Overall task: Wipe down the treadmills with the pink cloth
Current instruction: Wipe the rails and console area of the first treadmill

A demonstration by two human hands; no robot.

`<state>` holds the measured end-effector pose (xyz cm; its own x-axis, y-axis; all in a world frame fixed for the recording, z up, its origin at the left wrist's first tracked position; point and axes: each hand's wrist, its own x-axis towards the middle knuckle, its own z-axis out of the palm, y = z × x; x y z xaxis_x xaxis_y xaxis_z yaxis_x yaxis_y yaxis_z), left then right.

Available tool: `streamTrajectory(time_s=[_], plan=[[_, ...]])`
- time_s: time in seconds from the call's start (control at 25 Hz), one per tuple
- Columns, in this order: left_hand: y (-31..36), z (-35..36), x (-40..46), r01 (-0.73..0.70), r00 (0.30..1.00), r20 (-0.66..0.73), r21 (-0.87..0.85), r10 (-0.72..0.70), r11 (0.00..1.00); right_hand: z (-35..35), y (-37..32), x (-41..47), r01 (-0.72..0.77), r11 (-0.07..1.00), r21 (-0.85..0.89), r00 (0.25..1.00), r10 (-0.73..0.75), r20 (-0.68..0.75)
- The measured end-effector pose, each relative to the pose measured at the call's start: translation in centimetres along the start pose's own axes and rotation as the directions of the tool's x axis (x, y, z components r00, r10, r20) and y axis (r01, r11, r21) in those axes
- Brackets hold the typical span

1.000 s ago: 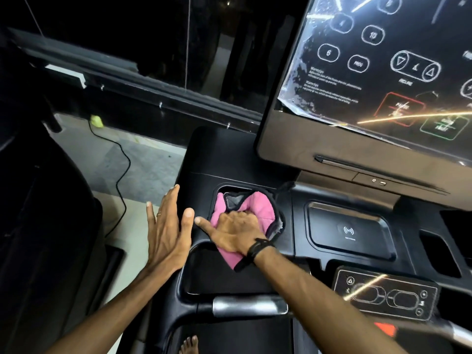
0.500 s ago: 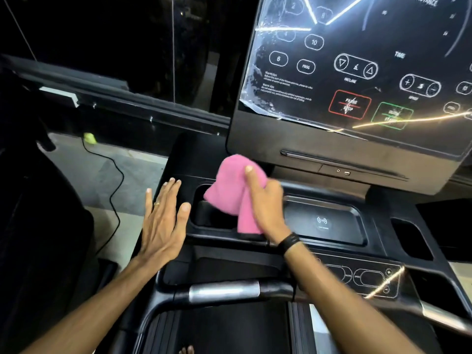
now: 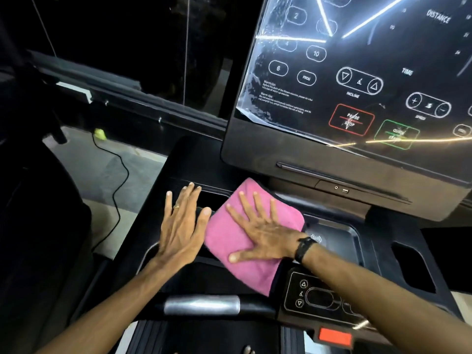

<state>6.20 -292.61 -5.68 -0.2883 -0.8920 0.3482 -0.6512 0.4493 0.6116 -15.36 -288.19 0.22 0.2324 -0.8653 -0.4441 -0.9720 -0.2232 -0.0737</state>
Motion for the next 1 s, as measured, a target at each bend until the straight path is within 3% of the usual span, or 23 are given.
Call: streamTrajectory(time_s=[0.2, 0.32, 0.52, 0.68, 0.84, 1.0], plan=[[3.1, 2.6, 0.4, -0.028, 1.0, 0.015, 0.027, 0.027, 0.999, 1.7, 4.5, 0.2, 0.252, 0.951, -0.177, 0.941, -0.284, -0.186], [4.1, 3.5, 0.2, -0.038, 0.999, -0.008, 0.023, 0.038, 0.999, 3.1, 10.2, -3.5, 0.297, 0.944, -0.141, 0.926, -0.321, -0.199], [5.6, 5.0, -0.1, 0.029, 0.999, -0.031, 0.185, -0.024, 0.982, 4.4, 17.9, -8.9, 0.347, 0.922, -0.173, 0.913, -0.374, -0.161], [7.5, 6.7, 0.9, 0.012, 0.999, 0.041, 0.287, -0.024, 0.958, 4.3, 14.8, -5.3, 0.367, 0.904, -0.222, 0.885, -0.412, -0.218], [7.6, 7.2, 1.3, 0.057, 0.991, 0.109, 0.18, -0.078, 0.982, 2.2, 10.6, 0.5, 0.404, 0.856, -0.323, 0.818, -0.496, -0.291], [7.5, 6.9, 1.2, -0.044, 0.987, 0.161, 0.226, 0.008, 0.973, 3.7, 16.0, -4.3, 0.367, 0.886, -0.284, 0.828, -0.45, -0.335]])
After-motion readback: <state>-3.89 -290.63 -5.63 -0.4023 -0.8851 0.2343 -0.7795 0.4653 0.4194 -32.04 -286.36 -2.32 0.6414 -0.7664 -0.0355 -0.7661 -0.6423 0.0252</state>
